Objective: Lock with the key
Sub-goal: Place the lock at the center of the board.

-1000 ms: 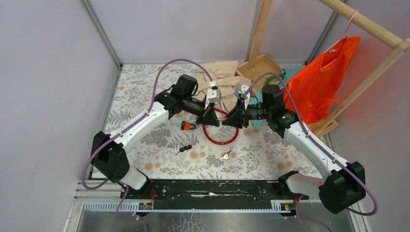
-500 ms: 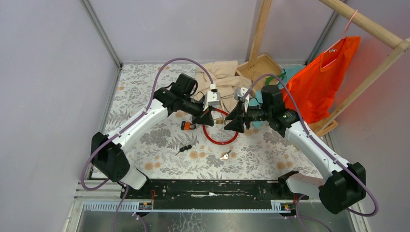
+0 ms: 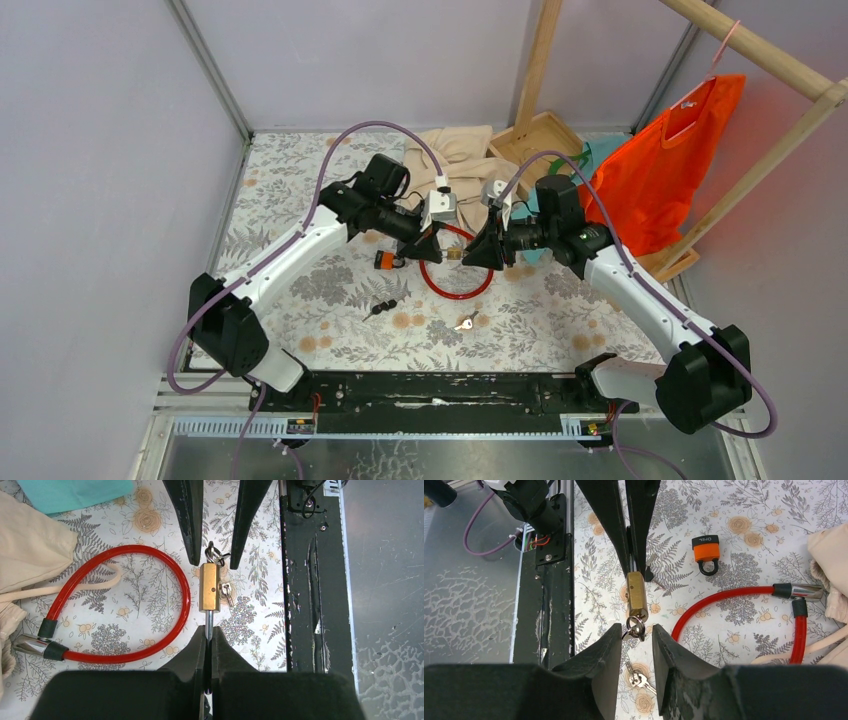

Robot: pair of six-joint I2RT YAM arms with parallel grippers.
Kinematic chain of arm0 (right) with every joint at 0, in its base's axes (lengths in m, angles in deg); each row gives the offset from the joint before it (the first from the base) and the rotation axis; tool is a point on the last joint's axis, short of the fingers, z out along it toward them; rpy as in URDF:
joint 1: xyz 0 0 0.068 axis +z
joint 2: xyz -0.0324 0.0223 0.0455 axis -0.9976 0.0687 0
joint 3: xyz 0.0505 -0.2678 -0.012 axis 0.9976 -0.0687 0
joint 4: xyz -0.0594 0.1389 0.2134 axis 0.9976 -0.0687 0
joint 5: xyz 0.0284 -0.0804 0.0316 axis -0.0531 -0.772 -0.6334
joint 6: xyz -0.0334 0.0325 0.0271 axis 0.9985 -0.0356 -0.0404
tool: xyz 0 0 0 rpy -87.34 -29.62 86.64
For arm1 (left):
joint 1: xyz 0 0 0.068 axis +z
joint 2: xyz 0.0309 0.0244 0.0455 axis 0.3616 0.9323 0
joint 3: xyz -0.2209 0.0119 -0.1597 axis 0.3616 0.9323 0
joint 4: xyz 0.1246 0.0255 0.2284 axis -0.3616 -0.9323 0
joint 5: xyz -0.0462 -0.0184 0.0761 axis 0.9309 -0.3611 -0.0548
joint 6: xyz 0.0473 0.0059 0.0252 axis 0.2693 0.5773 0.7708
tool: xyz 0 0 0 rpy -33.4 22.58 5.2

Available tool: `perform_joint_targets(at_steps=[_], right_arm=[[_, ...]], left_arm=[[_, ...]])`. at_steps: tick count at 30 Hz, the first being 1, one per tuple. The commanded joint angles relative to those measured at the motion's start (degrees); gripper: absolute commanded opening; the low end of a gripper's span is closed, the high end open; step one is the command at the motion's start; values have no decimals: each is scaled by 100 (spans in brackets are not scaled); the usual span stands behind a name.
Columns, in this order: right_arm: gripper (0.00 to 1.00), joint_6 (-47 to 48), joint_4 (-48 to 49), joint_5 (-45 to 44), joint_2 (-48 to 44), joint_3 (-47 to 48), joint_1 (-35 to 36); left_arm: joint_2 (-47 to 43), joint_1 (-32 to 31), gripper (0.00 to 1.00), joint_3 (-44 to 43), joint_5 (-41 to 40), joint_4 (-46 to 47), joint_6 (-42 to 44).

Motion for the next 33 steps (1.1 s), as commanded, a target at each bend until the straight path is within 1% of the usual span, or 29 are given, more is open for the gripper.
perform_joint_targets(at_steps=[1, 3, 7, 9, 15, 16, 26, 33], right_arm=[[33, -121, 220, 207, -100, 266, -26], [28, -113, 225, 212, -105, 256, -27], [27, -122, 229, 175, -122, 256, -26], [23, -125, 232, 174, -129, 264, -29], [2, -90, 230, 85, -148, 236, -29], [0, -66, 227, 45, -156, 231, -28], [0, 496, -118, -441, -298, 245, -28], [0, 790, -439, -539, -237, 362, -77]], left_arm=[[-24, -63, 0, 6, 26, -18, 91], [-38, -76, 0, 48, 26, 27, 61], [-58, -99, 0, 80, -3, 61, 45], [-58, -111, 0, 66, -16, 63, 44], [-30, -125, 0, 47, -49, 65, 43], [-30, -125, 0, 44, -61, 66, 50], [-180, -125, 0, 202, -244, 64, 191], [-296, -107, 0, 316, -341, 62, 312]])
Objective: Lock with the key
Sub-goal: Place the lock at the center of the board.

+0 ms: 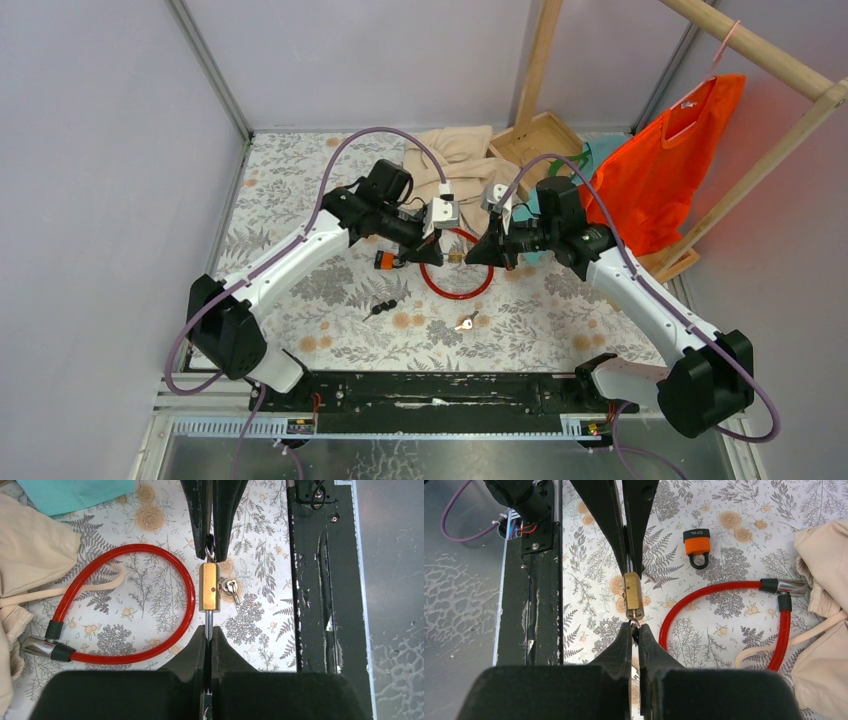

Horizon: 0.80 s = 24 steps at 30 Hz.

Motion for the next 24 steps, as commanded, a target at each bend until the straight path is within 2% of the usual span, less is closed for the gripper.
perform_joint_targets(at_steps=[1, 14, 20, 24], right_arm=[[0, 343, -126, -290, -127, 322, -101], [0, 461, -303, -210, -145, 373, -300], [0, 479, -273, -347, -130, 322, -313], [0, 412, -275, -371, -61, 349, -304]], left_arm=[[-231, 17, 0, 130, -118, -110, 168], [-340, 427, 0, 278, -51, -331, 424], [-574, 1073, 0, 603, -211, -411, 534], [-440, 1659, 0, 756, -851, -573, 482]])
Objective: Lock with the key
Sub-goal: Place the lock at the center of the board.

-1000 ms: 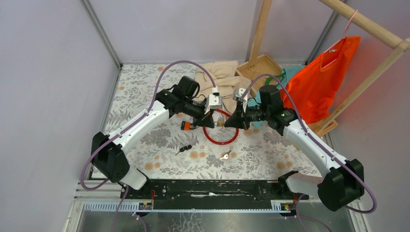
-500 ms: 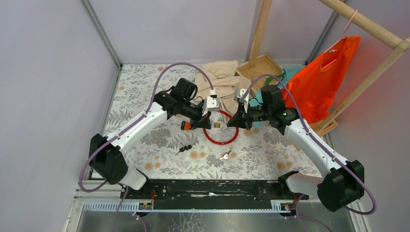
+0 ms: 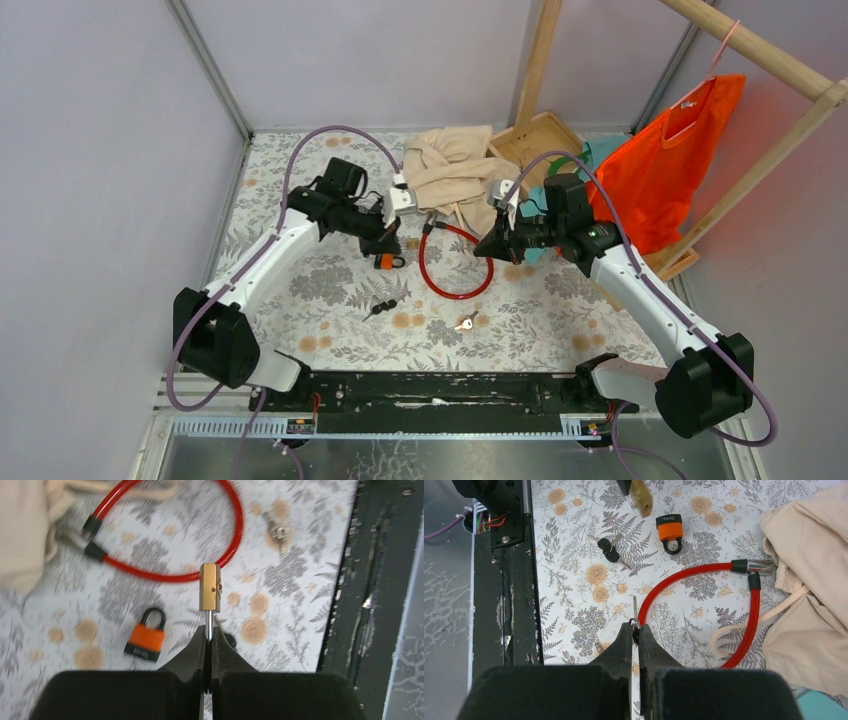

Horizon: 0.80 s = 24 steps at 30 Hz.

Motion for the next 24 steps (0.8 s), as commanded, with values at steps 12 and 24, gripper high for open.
perform_joint_targets(at_steps=[12, 24], right_arm=[[0, -138, 138, 84, 66, 205, 7], [0, -131, 142, 66, 125, 187, 77]], left_arm=[[1274, 2090, 0, 615, -1427, -89, -320], [2584, 2706, 9, 50, -1596, -366, -9]])
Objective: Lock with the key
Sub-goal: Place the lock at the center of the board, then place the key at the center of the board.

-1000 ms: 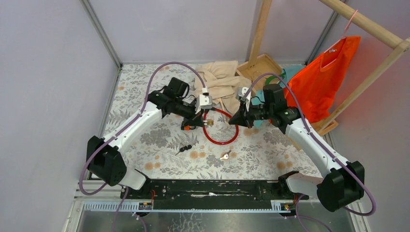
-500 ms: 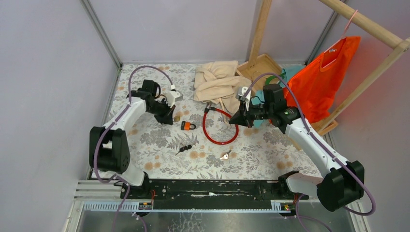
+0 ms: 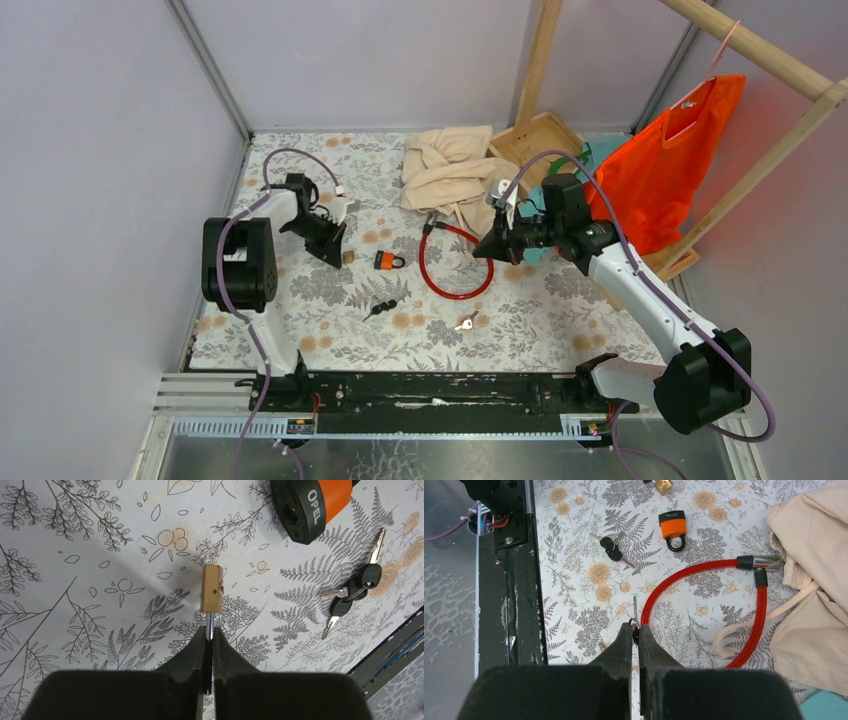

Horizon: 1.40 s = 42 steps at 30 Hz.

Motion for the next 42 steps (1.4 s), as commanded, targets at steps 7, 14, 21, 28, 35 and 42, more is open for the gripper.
perform_joint_targets(at_steps=[7, 14, 21, 28, 35, 42], right_arm=[[0, -5, 136, 35, 40, 178, 87], [0, -73, 199, 27, 98, 159, 176], [0, -408, 601, -424, 391, 112, 852], [0, -770, 852, -767, 987, 421, 1651], [3, -1127, 1142, -982, 1327, 705, 2055], [2, -1378, 787, -419, 1674, 1614, 2056]], left_arm=[[414, 360, 34, -311, -290, -108, 246], [140, 472, 67, -280, -447, 122, 238], [-745, 486, 86, -80, -370, 494, 142], [-2002, 494, 94, 462, 227, 1413, -648], [-3381, 489, 97, 1217, 1962, 2312, -1170], [-3724, -235, 87, 1367, 3458, 1472, -46]])
